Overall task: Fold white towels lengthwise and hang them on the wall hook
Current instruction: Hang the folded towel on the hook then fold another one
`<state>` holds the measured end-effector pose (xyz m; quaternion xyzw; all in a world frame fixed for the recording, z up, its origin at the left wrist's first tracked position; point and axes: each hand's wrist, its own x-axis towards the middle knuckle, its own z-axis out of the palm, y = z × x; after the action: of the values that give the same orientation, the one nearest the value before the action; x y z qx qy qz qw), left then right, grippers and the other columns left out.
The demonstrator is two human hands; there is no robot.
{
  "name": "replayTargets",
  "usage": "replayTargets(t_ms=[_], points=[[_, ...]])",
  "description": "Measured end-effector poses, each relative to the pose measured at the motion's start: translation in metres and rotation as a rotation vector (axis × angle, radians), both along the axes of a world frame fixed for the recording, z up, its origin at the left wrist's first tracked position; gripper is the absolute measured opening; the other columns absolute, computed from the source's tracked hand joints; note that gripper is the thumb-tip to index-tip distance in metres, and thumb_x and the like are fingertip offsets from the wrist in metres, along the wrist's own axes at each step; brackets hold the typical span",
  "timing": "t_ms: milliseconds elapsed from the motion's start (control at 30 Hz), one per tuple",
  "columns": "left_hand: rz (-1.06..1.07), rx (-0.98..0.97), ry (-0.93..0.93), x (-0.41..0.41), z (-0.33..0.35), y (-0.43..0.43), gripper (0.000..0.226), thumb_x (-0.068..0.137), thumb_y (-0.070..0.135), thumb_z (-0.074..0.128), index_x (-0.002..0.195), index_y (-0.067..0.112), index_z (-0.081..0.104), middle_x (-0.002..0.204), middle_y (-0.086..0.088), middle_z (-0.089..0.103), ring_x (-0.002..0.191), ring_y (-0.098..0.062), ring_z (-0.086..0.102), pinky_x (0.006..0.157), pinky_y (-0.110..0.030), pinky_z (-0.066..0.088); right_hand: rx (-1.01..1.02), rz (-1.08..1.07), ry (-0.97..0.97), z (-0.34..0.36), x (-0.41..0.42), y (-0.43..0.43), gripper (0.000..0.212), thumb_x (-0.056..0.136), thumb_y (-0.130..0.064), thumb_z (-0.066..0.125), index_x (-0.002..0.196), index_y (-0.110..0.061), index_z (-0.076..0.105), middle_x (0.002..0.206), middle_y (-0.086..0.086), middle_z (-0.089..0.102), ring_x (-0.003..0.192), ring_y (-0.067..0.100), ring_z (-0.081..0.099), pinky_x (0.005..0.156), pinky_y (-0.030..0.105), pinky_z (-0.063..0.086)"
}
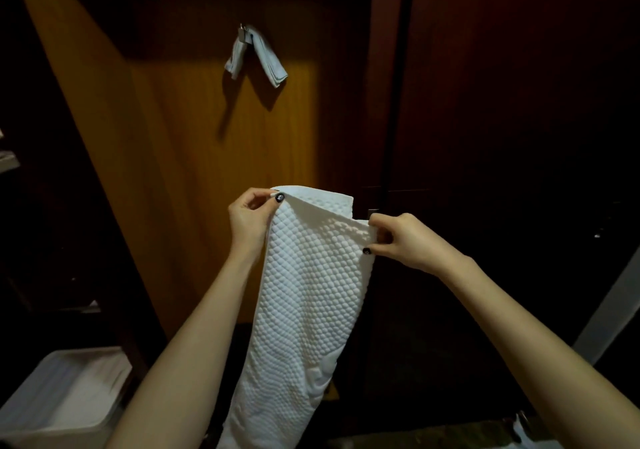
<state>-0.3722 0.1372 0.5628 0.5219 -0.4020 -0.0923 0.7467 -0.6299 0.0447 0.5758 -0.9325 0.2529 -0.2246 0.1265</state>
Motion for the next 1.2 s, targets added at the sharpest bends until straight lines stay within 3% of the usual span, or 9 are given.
replayTargets(t_ms=[133, 233, 400, 500, 600, 967, 1067, 1133, 1200], points=[[0.005, 0.006, -0.027, 0.016, 0.001, 0.006, 0.023, 0.080, 0.002, 0.071, 0.075, 0.024, 0.070, 0.073, 0.013, 0.069, 0.073, 0.004, 0.063, 0.064, -0.012, 0.049, -0.186, -0.079, 0.109, 0.006, 0.007, 0.001, 0.031, 0.086, -0.037, 0.068, 0.069, -0.032, 0.042, 0.075, -0.010, 0.051, 0.065, 0.004, 0.051, 0.054, 0.026, 0.038], [0.008, -0.024, 0.019, 0.031, 0.002, 0.010, 0.029, 0.080, 0.003, 0.070, 0.071, 0.030, 0.070, 0.074, 0.013, 0.070, 0.074, 0.001, 0.063, 0.066, -0.014, 0.049, 0.044, -0.060, -0.055, 0.009, 0.006, -0.006, 0.035, 0.084, -0.019, 0.069, 0.063, -0.028, 0.043, 0.067, -0.009, 0.052, 0.059, 0.002, 0.050, 0.054, 0.024, 0.038], [-0.035, -0.004, -0.013, 0.047, 0.002, 0.017, 0.029, 0.081, 0.005, 0.071, 0.073, 0.033, 0.072, 0.077, 0.013, 0.071, 0.076, 0.000, 0.064, 0.065, -0.013, 0.050, 0.203, 0.049, 0.036, 0.010, 0.009, -0.003, 0.020, 0.087, -0.022, 0.066, 0.101, -0.036, 0.060, 0.080, -0.009, 0.058, 0.070, 0.002, 0.056, 0.061, 0.017, 0.049], [-0.042, -0.023, 0.020, 0.052, 0.002, 0.018, 0.027, 0.082, 0.002, 0.070, 0.074, 0.028, 0.071, 0.075, 0.011, 0.071, 0.073, -0.002, 0.064, 0.063, -0.015, 0.051, 0.211, 0.048, 0.064, 0.005, 0.015, 0.001, 0.008, 0.087, -0.031, 0.070, 0.093, -0.026, 0.069, 0.084, -0.007, 0.064, 0.075, 0.004, 0.060, 0.067, 0.024, 0.050], [-0.061, -0.009, 0.009, 0.059, 0.003, 0.021, 0.022, 0.082, 0.001, 0.069, 0.078, 0.023, 0.069, 0.078, 0.009, 0.071, 0.075, -0.005, 0.065, 0.065, -0.018, 0.052, 0.127, -0.029, 0.060, 0.004, 0.018, 0.001, 0.019, 0.088, -0.038, 0.068, 0.084, -0.019, 0.068, 0.078, -0.004, 0.064, 0.069, 0.009, 0.060, 0.060, 0.028, 0.048], [-0.100, 0.035, 0.047, 0.076, 0.017, 0.029, 0.022, 0.079, -0.003, 0.070, 0.075, 0.019, 0.068, 0.073, 0.007, 0.071, 0.070, -0.004, 0.066, 0.060, -0.017, 0.052, 0.133, -0.148, -0.402, 0.043, 0.033, -0.022, 0.022, 0.093, -0.027, 0.062, 0.073, -0.021, 0.055, 0.070, -0.006, 0.059, 0.057, -0.004, 0.052, 0.049, 0.011, 0.037], [-0.075, 0.079, -0.112, 0.073, 0.017, 0.028, 0.028, 0.080, -0.006, 0.068, 0.080, 0.022, 0.062, 0.075, 0.009, 0.067, 0.072, -0.001, 0.063, 0.063, -0.017, 0.052, 0.142, -0.188, -0.465, 0.047, 0.038, -0.029, 0.005, 0.091, -0.026, 0.064, 0.091, -0.021, 0.061, 0.080, -0.006, 0.064, 0.066, -0.001, 0.058, 0.052, 0.017, 0.046], [-0.071, 0.124, -0.363, 0.070, 0.020, 0.027, 0.035, 0.079, -0.011, 0.064, 0.082, 0.024, 0.059, 0.081, 0.007, 0.063, 0.075, 0.002, 0.059, 0.069, -0.014, 0.048, 0.112, -0.246, -0.387, 0.047, 0.039, -0.037, 0.021, 0.091, -0.022, 0.062, 0.111, -0.019, 0.065, 0.101, -0.008, 0.065, 0.086, 0.007, 0.062, 0.069, 0.027, 0.055], [-0.084, 0.236, -0.638, 0.065, 0.021, 0.024, 0.038, 0.075, -0.016, 0.059, 0.079, 0.021, 0.065, 0.082, 0.004, 0.064, 0.077, -0.003, 0.060, 0.074, -0.020, 0.048, 0.052, -0.303, -0.286, 0.042, 0.041, -0.045, 0.020, 0.092, -0.017, 0.058, 0.106, -0.009, 0.069, 0.101, -0.001, 0.069, 0.089, 0.013, 0.064, 0.073, 0.031, 0.052]])
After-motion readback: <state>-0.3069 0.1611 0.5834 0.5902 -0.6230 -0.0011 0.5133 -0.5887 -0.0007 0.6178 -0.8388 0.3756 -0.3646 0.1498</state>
